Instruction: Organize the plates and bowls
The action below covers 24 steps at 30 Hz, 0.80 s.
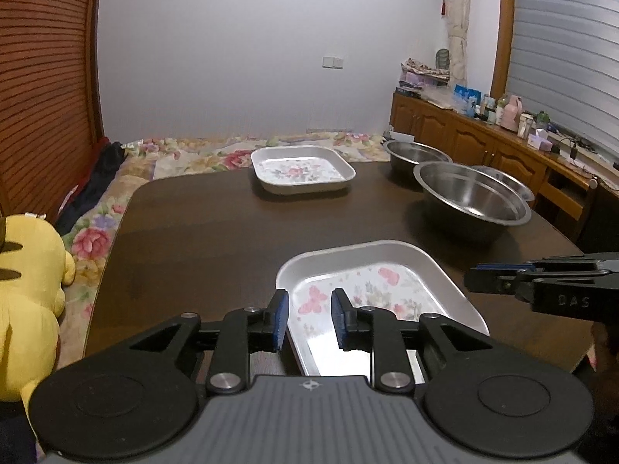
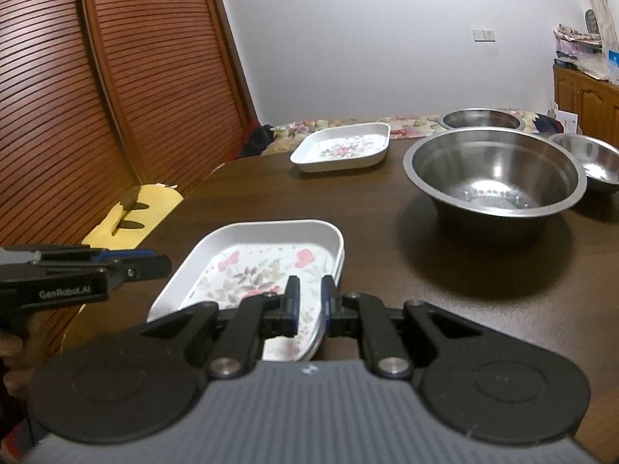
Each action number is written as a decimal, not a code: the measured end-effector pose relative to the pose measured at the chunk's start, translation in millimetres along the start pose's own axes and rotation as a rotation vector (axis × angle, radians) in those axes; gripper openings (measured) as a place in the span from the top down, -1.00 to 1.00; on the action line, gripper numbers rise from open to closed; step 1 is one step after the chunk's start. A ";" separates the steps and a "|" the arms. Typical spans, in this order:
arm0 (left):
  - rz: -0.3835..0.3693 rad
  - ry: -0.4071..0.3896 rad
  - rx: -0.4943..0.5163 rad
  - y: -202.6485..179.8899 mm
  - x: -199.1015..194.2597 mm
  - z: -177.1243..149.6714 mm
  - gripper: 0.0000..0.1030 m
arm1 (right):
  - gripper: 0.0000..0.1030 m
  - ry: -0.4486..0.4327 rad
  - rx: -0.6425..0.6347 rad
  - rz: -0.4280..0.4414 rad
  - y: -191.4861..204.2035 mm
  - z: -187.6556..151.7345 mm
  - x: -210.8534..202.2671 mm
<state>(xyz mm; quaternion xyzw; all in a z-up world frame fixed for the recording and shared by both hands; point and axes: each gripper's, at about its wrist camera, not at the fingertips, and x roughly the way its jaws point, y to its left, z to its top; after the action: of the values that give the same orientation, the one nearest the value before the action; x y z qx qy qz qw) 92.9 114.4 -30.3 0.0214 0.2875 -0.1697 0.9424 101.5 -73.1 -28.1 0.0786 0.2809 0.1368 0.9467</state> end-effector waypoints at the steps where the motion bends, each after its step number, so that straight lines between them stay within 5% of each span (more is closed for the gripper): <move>1: -0.004 -0.002 0.001 0.4 2.1 3.4 0.49 | 0.76 -0.001 0.000 0.000 -0.3 1.2 -0.1; 15: 0.025 -0.032 0.021 15.7 54.0 81.0 0.16 | 0.71 -0.016 -0.073 0.022 -25.0 92.3 10.5; 17: 0.033 -0.036 0.022 18.0 61.2 91.2 0.09 | 0.34 -0.017 -0.079 0.029 -28.8 105.7 15.0; 19: 0.033 -0.038 0.011 21.3 69.4 101.7 0.07 | 0.18 -0.026 -0.098 0.025 -31.3 116.3 18.7; 24: 0.035 -0.030 -0.006 29.6 93.0 120.5 0.06 | 0.18 0.007 -0.134 0.036 -36.9 137.6 40.6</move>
<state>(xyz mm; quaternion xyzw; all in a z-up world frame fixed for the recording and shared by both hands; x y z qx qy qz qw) 239.4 97.1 17.4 0.0210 0.2734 -0.1525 0.9495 218.2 -105.8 57.0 0.0195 0.2730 0.1726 0.9462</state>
